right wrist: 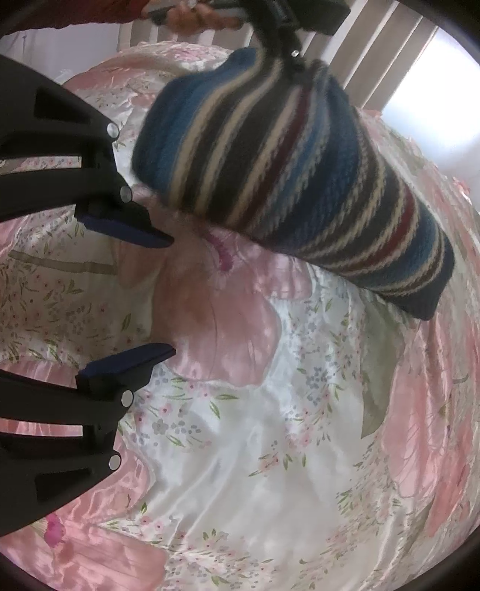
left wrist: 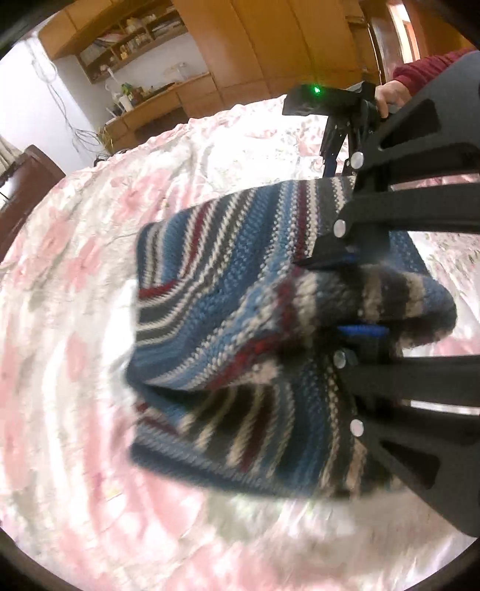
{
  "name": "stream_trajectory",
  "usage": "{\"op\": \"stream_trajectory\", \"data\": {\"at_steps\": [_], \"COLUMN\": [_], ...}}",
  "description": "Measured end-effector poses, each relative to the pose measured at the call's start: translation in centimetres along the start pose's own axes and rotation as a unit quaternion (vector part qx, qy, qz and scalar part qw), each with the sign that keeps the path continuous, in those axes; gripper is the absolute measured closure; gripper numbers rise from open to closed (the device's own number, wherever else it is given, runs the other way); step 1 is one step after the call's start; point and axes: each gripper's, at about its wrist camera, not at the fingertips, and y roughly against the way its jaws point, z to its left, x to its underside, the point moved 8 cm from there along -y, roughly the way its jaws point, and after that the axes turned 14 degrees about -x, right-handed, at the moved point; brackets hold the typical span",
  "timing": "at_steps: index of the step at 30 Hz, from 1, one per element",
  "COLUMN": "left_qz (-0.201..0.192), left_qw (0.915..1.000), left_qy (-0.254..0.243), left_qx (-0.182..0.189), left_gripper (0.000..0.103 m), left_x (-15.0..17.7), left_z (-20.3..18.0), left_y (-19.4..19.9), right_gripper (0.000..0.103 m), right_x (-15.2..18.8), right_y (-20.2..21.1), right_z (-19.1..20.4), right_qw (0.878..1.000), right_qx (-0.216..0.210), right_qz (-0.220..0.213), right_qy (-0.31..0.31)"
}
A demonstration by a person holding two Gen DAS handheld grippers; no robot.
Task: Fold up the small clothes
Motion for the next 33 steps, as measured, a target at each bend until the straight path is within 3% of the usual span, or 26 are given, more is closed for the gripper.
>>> {"op": "stream_trajectory", "data": {"at_steps": [2,5,9,13,15,22,25,29,33], "left_qz": [-0.007,0.011,0.059,0.064,0.069,0.005,-0.010,-0.002,0.032], "left_qw": [1.0000,0.9999,0.9981,0.9965,0.9968,0.9996,0.9994,0.9976,0.9955], "left_qy": [0.002,-0.007,-0.019,-0.040,-0.025,-0.022,-0.016,-0.027,-0.026], "left_qx": [-0.002,-0.010,-0.002,-0.037,-0.033,-0.015,-0.031,-0.064,-0.085], "left_gripper": [0.082,0.082,0.080,0.081,0.083,0.090,0.092,0.092,0.092], "left_x": [-0.9,-0.9,1.6,2.9,2.8,-0.1,-1.4,-1.0,1.7], "left_z": [1.1,1.9,0.9,1.0,1.8,2.1,3.4,5.6,7.8], "left_y": [1.6,1.8,-0.9,-3.3,-3.9,1.2,2.8,2.2,-1.4], "right_gripper": [0.049,0.048,0.048,0.048,0.048,0.047,0.046,0.046,0.046], "right_x": [-0.1,-0.1,0.0,0.1,0.1,-0.2,-0.3,-0.4,-0.2], "right_y": [-0.1,-0.6,-1.3,-1.3,-1.3,-1.6,-1.8,-1.8,-1.9], "right_z": [0.1,0.3,0.4,0.5,0.6,0.6,0.7,0.8,0.8], "right_qw": [1.000,1.000,1.000,1.000,1.000,1.000,1.000,1.000,1.000], "right_qx": [-0.002,-0.006,-0.005,-0.003,-0.001,-0.002,-0.002,-0.005,-0.003], "right_qz": [-0.001,0.000,0.004,0.008,0.011,0.007,0.009,0.009,0.012], "right_qy": [0.001,0.000,0.000,0.004,0.005,0.002,0.006,0.006,0.008]}}
